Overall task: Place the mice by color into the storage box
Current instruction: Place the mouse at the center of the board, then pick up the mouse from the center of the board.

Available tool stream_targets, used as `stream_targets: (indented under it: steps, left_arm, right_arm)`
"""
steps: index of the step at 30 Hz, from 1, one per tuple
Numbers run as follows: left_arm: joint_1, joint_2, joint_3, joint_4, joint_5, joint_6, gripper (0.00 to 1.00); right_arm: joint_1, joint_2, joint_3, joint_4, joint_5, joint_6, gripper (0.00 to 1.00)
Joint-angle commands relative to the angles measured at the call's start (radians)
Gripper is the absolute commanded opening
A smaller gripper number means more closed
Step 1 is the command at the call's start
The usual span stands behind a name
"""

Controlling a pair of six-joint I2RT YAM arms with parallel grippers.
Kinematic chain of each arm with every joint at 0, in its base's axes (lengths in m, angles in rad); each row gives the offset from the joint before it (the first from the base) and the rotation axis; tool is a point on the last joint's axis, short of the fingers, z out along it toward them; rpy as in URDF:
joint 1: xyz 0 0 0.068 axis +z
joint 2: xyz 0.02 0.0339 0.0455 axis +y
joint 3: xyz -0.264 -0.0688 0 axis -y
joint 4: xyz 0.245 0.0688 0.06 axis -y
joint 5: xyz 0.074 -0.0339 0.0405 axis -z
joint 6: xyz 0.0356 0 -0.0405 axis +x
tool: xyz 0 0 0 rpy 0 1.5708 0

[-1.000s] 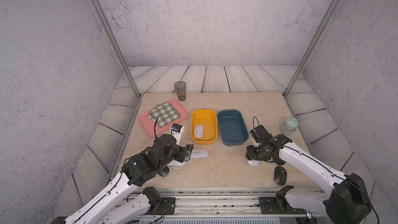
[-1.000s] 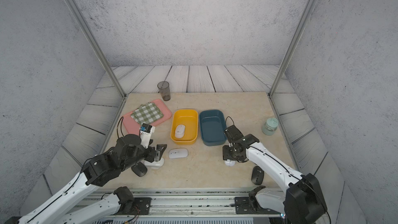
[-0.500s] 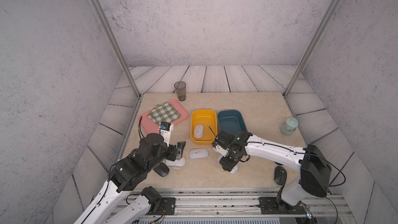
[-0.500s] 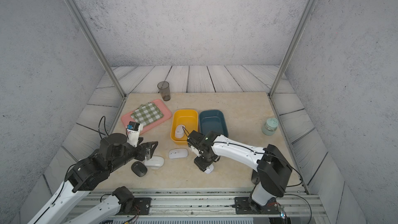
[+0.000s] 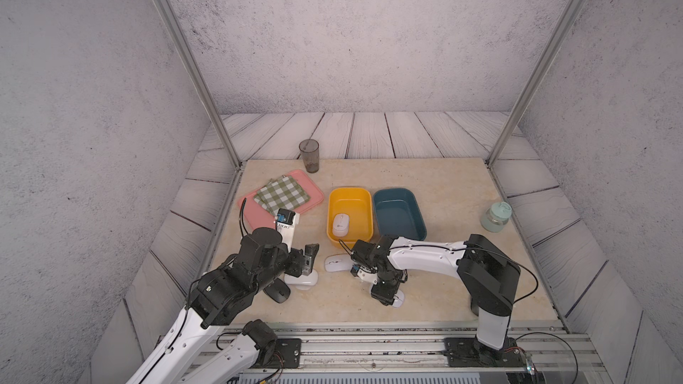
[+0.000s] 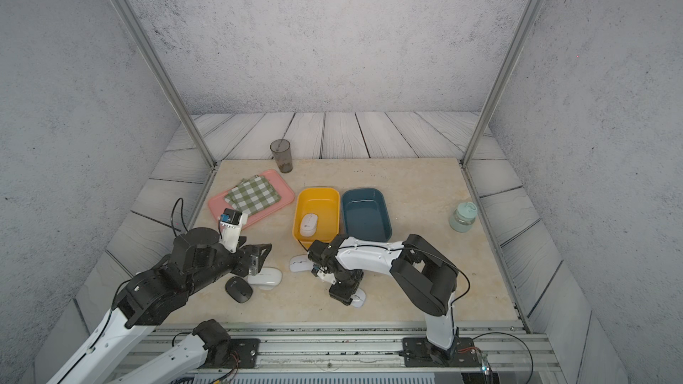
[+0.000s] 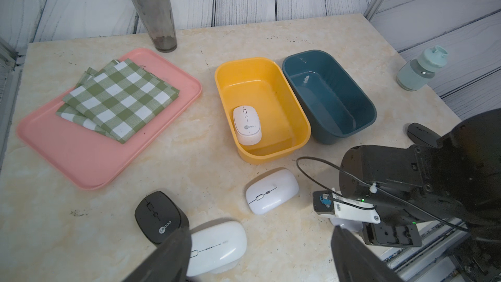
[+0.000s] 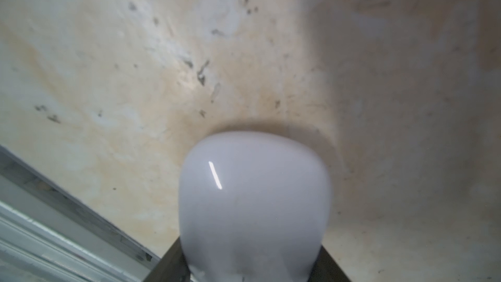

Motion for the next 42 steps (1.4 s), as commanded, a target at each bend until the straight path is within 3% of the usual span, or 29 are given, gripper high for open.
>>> stream_targets:
  steps: [1, 9, 17, 21, 26, 29, 35, 42]
  left_arm:
    - [0.007, 0.009, -0.009, 0.002, 0.010, 0.013, 0.87]
    - [0.007, 0.034, -0.007, 0.028, 0.049, 0.024, 0.88]
    - [0.007, 0.061, 0.046, 0.064, 0.154, 0.139, 0.91]
    - [0.005, 0.114, 0.055, 0.105, 0.339, 0.276, 0.95]
    - [-0.035, 0.243, 0.002, 0.175, 0.458, 0.495, 0.96]
    - [-0.116, 0.328, -0.029, 0.194, 0.507, 0.687, 0.96]
    - [-0.279, 0.576, -0.028, 0.233, 0.486, 0.894, 0.97]
    - [-0.357, 0.845, 0.053, 0.265, 0.401, 1.016, 0.97]
  right_arm:
    - [0.008, 0.042, -0.016, 0.051, 0.022, -0.023, 0.63]
    - [0.009, -0.079, -0.029, 0.074, 0.016, 0.020, 0.85]
    - [-0.033, -0.395, -0.106, 0.149, -0.094, 0.144, 0.96]
    - [-0.187, -0.605, -0.179, 0.148, -0.128, 0.255, 0.99]
    - [-0.568, -0.808, -0.262, 0.126, -0.306, 0.364, 0.99]
    - [-0.728, -0.823, -0.275, 0.106, -0.422, 0.391, 0.99]
    - [-0.880, -0.747, -0.313, 0.103, -0.498, 0.427, 0.99]
    - [-0.900, -0.758, -0.322, 0.117, -0.510, 0.441, 0.99]
